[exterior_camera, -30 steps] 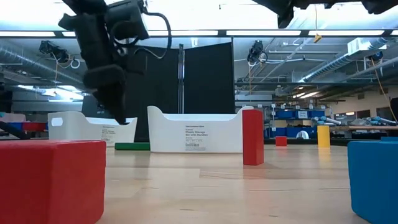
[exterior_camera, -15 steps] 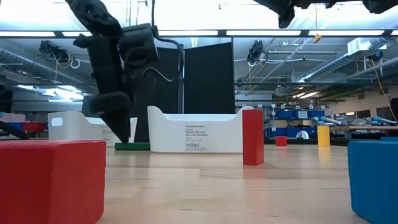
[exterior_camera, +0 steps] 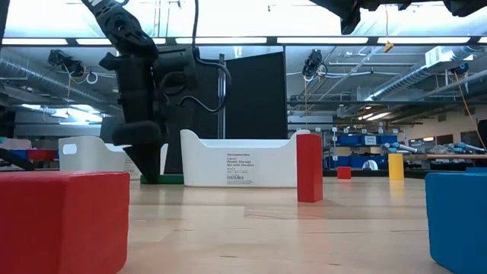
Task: Sort blocks by size
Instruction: Put the top green large block into the top white bin
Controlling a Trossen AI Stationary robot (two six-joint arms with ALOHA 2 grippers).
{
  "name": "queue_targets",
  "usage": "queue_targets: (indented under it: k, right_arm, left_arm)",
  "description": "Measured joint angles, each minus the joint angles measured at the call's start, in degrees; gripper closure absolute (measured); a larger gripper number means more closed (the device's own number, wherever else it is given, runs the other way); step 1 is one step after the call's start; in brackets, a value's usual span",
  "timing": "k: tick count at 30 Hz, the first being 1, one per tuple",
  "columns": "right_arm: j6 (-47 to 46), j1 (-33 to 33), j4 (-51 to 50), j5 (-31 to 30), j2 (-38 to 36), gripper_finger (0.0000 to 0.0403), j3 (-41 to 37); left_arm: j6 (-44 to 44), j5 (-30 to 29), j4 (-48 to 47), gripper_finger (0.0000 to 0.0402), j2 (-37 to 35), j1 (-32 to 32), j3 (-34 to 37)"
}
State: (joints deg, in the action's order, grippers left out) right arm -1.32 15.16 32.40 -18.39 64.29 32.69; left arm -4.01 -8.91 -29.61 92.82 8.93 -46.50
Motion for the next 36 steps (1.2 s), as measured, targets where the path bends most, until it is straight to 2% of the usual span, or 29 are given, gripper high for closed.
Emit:
queue_targets:
  k: [5, 13, 19, 23, 27, 31, 36]
  right_arm:
    - [0.0, 0.0, 0.0, 0.0, 0.0, 0.0251, 0.0]
    - [0.0, 0.2, 0.0, 0.0, 0.0, 0.0251, 0.0]
    - [0.0, 0.2, -0.3, 0.0, 0.0, 0.0251, 0.0]
    - [0.0, 0.2, -0.6, 0.0, 0.0, 0.0251, 0.0]
    - [-1.2, 0.2, -3.2, -4.7, 0.0, 0.0251, 0.0]
    - [-5.6, 0.2, -10.3, -11.8, 0.0, 0.0251, 0.1]
    - [-11.1, 0.2, -17.5, -15.6, 0.0, 0.0251, 0.1]
  left_arm:
    - [0.9, 1.6, -0.4, 0.0303, 0.0, 0.1, 0.0]
    - [-1.5, 3.3, -2.9, 0.0306, -1.6, 0.7, 0.2]
    - [-6.4, 3.2, -6.1, 0.0306, -10.9, 0.2, 0.3]
    - [-10.4, -0.2, -7.1, 0.0306, -18.8, -0.7, 0.1]
    - [-15.6, -8.7, -8.5, 0.0306, -26.4, -0.4, -1.6]
    - [-25.1, -17.1, -19.9, 0.0306, -30.0, 5.4, -1.9]
    - [-28.7, -18.2, -23.5, 0.0306, -30.4, 11.8, 0.3]
